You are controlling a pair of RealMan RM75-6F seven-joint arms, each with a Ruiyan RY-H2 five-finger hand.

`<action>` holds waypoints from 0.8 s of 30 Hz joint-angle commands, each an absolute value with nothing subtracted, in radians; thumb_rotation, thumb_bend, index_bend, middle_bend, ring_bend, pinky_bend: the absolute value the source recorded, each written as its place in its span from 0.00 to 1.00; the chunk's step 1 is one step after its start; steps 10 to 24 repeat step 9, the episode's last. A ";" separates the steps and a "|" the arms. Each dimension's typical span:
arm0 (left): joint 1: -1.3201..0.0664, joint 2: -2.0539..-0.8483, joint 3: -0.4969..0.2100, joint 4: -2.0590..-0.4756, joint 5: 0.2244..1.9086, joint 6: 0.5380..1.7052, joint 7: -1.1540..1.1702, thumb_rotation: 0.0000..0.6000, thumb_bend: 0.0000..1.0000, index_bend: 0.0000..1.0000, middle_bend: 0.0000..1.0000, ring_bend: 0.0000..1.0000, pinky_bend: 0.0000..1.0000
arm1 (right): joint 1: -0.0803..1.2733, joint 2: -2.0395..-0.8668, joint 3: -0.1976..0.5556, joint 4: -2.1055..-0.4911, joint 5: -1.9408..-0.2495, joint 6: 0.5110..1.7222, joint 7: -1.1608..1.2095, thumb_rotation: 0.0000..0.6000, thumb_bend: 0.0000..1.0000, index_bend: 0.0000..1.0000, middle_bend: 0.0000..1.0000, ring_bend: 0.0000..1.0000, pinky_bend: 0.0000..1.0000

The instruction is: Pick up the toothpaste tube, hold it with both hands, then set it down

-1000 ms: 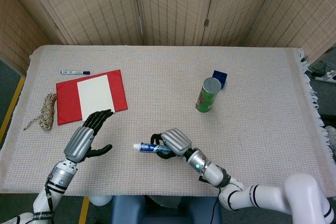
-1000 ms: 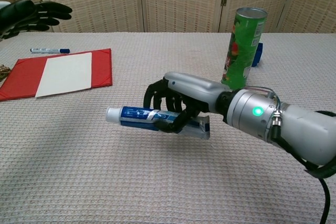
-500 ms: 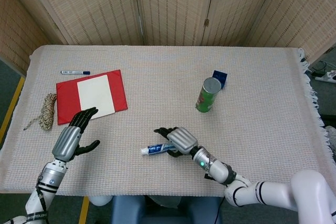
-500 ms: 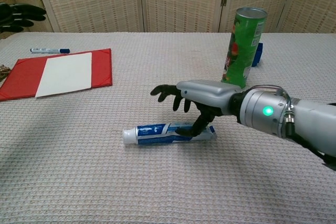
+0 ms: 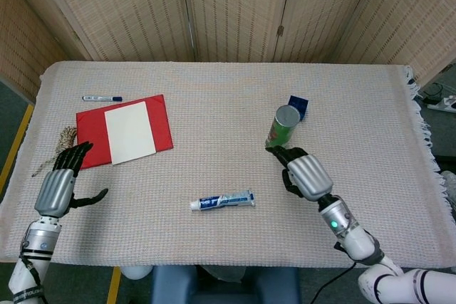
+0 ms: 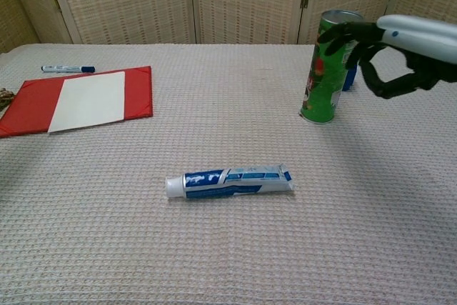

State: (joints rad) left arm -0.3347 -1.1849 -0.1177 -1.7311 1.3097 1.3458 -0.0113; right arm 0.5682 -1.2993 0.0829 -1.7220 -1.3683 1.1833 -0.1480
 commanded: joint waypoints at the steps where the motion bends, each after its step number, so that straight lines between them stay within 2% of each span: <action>1: -0.303 -1.180 -0.117 -1.685 1.315 1.397 0.029 1.00 0.29 0.08 0.13 0.10 0.00 | 0.467 -1.198 0.032 -1.786 -1.417 1.285 -0.146 1.00 0.84 0.15 0.21 0.28 0.25; 6: -0.259 -1.175 -0.098 -1.670 1.337 1.460 0.091 1.00 0.29 0.09 0.14 0.11 0.00 | 0.355 -1.146 -0.015 -1.762 -1.470 1.415 -0.121 1.00 0.84 0.15 0.20 0.27 0.24; 9: -0.233 -1.167 -0.081 -1.680 1.346 1.486 0.133 1.00 0.29 0.09 0.14 0.11 0.00 | 0.294 -1.125 -0.034 -1.742 -1.484 1.477 -0.093 1.00 0.84 0.14 0.16 0.22 0.23; 24: -0.233 -1.167 -0.081 -1.680 1.346 1.486 0.133 1.00 0.29 0.09 0.14 0.11 0.00 | 0.294 -1.125 -0.034 -1.742 -1.484 1.477 -0.093 1.00 0.84 0.14 0.16 0.22 0.23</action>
